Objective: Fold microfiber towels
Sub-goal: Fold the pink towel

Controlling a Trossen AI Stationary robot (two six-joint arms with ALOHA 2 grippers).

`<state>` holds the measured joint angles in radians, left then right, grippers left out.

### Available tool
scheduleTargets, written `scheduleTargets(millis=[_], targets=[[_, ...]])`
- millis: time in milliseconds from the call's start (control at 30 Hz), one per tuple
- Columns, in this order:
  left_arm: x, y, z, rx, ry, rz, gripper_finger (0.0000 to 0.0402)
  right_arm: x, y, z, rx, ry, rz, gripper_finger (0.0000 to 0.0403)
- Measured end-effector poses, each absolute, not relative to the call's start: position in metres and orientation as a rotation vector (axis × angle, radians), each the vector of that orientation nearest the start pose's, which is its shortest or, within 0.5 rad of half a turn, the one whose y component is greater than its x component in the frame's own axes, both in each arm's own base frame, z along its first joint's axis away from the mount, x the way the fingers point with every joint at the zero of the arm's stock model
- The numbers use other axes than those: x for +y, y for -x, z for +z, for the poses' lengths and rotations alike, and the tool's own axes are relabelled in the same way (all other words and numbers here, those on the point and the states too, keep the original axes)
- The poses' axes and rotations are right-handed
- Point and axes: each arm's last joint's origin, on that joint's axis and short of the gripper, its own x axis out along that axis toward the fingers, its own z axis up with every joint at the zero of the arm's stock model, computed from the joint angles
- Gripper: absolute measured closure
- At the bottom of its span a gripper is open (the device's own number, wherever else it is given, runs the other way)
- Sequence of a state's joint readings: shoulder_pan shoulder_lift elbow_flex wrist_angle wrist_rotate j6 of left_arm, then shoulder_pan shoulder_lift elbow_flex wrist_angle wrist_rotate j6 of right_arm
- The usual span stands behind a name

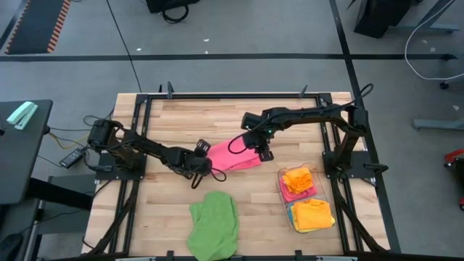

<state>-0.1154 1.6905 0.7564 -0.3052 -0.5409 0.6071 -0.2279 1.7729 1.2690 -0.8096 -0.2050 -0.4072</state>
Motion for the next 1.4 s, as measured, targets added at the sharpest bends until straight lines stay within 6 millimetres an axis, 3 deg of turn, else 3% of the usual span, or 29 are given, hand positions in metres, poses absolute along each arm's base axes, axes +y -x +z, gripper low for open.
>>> scheduleTargets(millis=[267, 467, 633, 800, 1000, 1167, 1400], targets=[[-0.018, -0.276, 0.117, 1.270, -0.752, 0.038, 0.0386, -0.043, -0.350, 0.207, 1.123, 0.112, 0.310, 0.0268], [-0.027, -0.281, 0.134, 1.319, -0.516, -0.022, 0.0392, -0.005, -0.359, 0.200, 0.992, 0.136, 0.438, 0.0268], [-0.037, -0.280, 0.154, 1.407, -0.377, -0.054, 0.0391, 0.015, -0.354, 0.179, 0.968, 0.163, 0.417, 0.0267], [-0.048, -0.275, 0.163, 1.492, -0.347, -0.059, 0.0396, 0.011, -0.342, 0.158, 1.051, 0.191, 0.246, 0.0265], [-0.052, -0.269, 0.163, 1.543, -0.318, -0.023, 0.0388, 0.005, -0.331, 0.138, 1.033, 0.217, 0.133, 0.0258], [-0.053, -0.268, 0.163, 1.550, -0.277, 0.002, 0.0396, 0.002, -0.329, 0.133, 1.021, 0.197, 0.080, 0.0241], [-0.053, -0.267, 0.163, 1.551, -0.253, 0.025, 0.0382, -0.007, -0.327, 0.133, 1.066, 0.040, -0.024, 0.0235]])
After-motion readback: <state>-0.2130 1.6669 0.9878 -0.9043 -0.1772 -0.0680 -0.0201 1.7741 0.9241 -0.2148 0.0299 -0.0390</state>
